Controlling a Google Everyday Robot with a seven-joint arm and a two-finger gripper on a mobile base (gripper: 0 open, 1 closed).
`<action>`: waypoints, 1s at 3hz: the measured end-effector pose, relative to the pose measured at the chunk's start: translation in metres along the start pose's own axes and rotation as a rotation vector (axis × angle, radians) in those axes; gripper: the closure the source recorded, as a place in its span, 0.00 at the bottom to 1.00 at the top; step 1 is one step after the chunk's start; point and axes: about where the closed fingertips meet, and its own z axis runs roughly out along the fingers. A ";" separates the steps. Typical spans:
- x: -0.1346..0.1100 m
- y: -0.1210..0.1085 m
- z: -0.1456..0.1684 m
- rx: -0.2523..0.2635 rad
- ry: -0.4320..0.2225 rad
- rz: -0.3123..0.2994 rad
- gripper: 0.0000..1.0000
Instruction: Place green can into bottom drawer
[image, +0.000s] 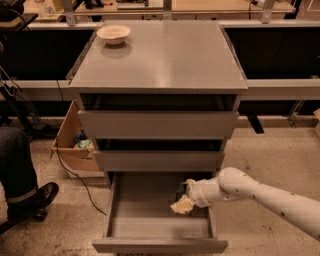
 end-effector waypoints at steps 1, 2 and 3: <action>0.001 -0.001 0.002 0.000 -0.004 0.000 1.00; 0.011 -0.013 0.031 0.001 -0.082 -0.003 1.00; 0.028 -0.040 0.076 0.029 -0.144 0.009 1.00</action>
Offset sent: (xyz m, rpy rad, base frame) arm 0.0297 0.0189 -0.0772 0.1759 -0.1012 -0.0490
